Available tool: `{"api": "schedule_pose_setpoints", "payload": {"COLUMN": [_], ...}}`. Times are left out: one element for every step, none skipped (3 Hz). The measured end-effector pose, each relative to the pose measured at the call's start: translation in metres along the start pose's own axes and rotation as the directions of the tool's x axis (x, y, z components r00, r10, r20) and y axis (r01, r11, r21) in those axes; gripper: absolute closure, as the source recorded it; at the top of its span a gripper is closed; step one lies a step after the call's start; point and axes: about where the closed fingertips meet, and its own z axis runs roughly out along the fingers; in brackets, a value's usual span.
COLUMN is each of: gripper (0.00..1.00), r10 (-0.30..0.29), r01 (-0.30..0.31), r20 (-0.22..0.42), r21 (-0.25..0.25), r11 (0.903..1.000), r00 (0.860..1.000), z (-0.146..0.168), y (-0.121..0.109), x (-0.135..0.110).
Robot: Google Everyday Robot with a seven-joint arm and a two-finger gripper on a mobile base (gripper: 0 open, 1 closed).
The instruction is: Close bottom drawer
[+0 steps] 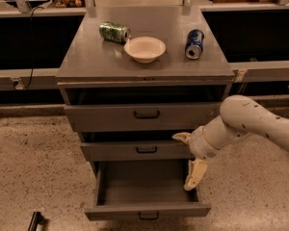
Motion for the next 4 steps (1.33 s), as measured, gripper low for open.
{"api": "schedule_pose_setpoints", "payload": {"gripper": [0.0,0.0,0.0,0.0], "r10": [-0.032,-0.094,-0.174,-0.121], "r01": [0.033,0.081,0.136,0.105], "r20": [0.068,0.206,0.255,0.213], "r21": [-0.009,0.074,0.158,0.088], "r11": [0.9994,0.994,0.978,0.9906], "r00": [0.997,0.974,0.951,0.97], "z": [0.056,0.12,0.141,0.162], "y": [0.017,0.034,0.027,0.028], "x": [0.004,-0.003,-0.008,0.012]}}
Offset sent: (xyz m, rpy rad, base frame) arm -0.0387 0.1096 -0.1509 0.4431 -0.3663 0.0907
